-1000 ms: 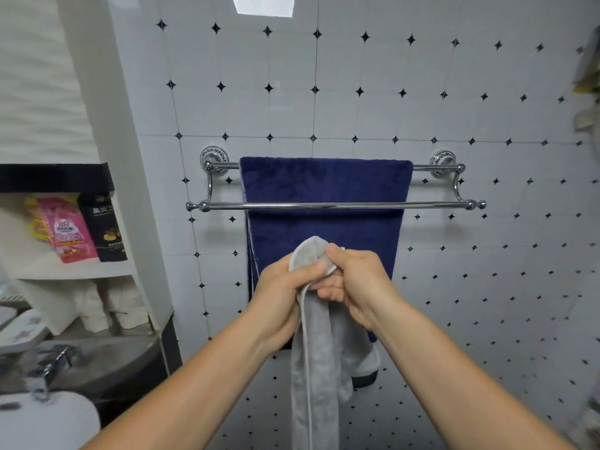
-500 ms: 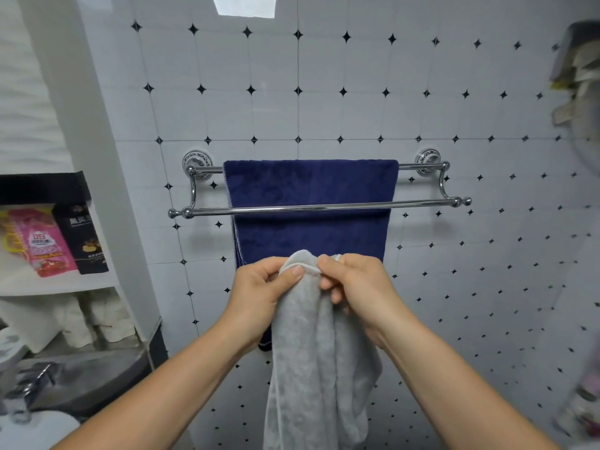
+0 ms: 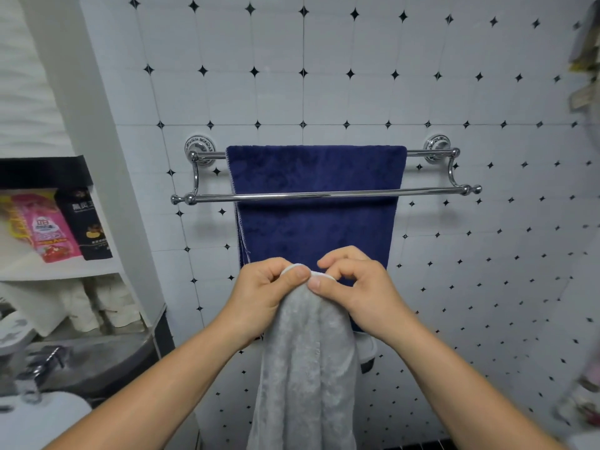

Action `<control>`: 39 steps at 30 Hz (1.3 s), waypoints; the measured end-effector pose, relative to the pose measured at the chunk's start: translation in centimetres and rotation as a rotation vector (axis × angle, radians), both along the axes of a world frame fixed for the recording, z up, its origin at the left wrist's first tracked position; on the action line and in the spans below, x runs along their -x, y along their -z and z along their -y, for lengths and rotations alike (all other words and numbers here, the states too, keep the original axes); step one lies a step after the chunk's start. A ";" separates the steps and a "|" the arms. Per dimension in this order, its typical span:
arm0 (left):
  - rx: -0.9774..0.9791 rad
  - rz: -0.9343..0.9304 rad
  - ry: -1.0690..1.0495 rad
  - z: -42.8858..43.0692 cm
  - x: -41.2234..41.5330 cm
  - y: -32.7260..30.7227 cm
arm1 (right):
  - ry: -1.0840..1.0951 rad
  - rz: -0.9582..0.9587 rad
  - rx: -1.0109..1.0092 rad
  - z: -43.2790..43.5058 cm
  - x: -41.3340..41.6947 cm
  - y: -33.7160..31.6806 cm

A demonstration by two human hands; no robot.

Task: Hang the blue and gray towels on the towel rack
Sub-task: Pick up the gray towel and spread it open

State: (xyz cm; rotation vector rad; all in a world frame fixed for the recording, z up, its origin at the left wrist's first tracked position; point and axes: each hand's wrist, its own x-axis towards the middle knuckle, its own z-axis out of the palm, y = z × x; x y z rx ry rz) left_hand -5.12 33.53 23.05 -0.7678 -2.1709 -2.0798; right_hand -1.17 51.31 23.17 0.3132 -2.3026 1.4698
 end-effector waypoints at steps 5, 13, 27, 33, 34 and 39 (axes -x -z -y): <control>-0.026 -0.018 0.014 0.2 -0.4 0.1 | 0.004 -0.056 0.122 1.4 0.2 -0.1; -0.043 -0.032 0.027 0.8 0.0 0.1 | -0.015 -0.103 0.172 1.7 0.3 -0.4; -0.261 -0.030 -0.031 3.6 4.3 -4.6 | -0.415 0.595 -0.541 -2.2 -0.2 4.8; -0.187 -0.041 -0.157 6.3 6.4 -2.9 | -0.243 0.738 -1.243 -2.5 -0.9 5.6; -0.158 -0.032 -0.181 6.7 6.7 -2.4 | -0.228 0.731 -1.351 -2.4 -0.7 5.4; -0.116 0.046 -0.288 9.0 7.8 -0.1 | -0.149 0.719 -1.243 -4.8 0.2 4.2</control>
